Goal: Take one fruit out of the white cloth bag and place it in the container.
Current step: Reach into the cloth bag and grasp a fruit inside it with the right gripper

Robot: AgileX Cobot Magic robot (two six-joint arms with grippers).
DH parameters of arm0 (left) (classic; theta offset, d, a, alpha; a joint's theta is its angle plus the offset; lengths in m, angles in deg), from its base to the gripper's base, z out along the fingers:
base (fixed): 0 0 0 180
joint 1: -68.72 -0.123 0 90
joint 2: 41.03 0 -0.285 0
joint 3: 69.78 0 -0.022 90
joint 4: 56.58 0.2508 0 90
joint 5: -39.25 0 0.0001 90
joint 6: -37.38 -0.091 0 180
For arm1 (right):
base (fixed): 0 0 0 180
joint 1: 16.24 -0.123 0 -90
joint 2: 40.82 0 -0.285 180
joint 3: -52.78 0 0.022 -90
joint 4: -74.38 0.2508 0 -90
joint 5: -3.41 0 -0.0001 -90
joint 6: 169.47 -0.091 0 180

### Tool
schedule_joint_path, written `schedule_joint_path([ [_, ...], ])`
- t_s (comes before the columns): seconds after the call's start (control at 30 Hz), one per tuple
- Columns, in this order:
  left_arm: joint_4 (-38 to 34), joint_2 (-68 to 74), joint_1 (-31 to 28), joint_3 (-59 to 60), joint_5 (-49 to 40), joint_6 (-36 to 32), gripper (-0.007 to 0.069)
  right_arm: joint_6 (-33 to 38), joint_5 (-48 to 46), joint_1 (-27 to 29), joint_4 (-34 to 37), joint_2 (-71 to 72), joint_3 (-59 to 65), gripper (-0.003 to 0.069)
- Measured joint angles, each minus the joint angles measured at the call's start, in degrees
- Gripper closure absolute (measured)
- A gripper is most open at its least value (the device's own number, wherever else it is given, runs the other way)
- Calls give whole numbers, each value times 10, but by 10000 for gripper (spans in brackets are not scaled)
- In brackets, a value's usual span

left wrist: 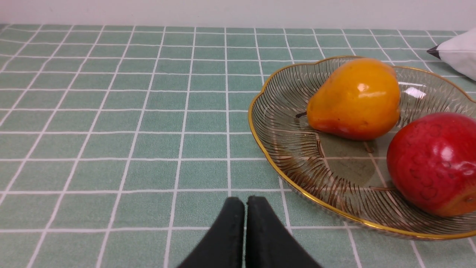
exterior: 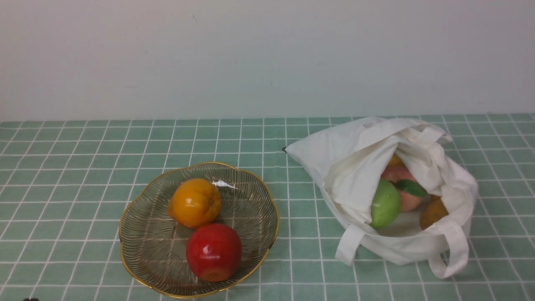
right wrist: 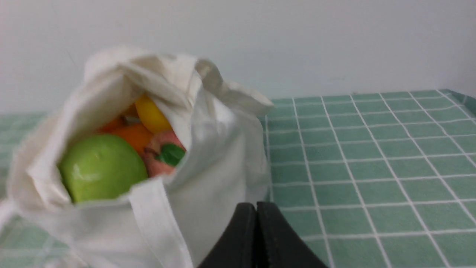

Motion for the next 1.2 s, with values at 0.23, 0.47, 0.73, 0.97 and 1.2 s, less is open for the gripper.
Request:
schedule_joint_path([
  [0.23, 0, 0, 0, 0, 0, 0, 632, -100, 99, 0, 133, 0, 0, 673],
  [0.47, 0, 0, 0, 0, 0, 0, 632, -112, 110, 0, 149, 0, 0, 673],
  [0.73, 0, 0, 0, 0, 0, 0, 632, -144, 129, -24, 149, -10, -75, 673],
  [0.97, 0, 0, 0, 0, 0, 0, 632, -57, -132, -86, 79, -230, -298, 673],
  [1.2, 0, 0, 0, 0, 0, 0, 632, 56, -293, -125, 78, -497, -424, 673],
])
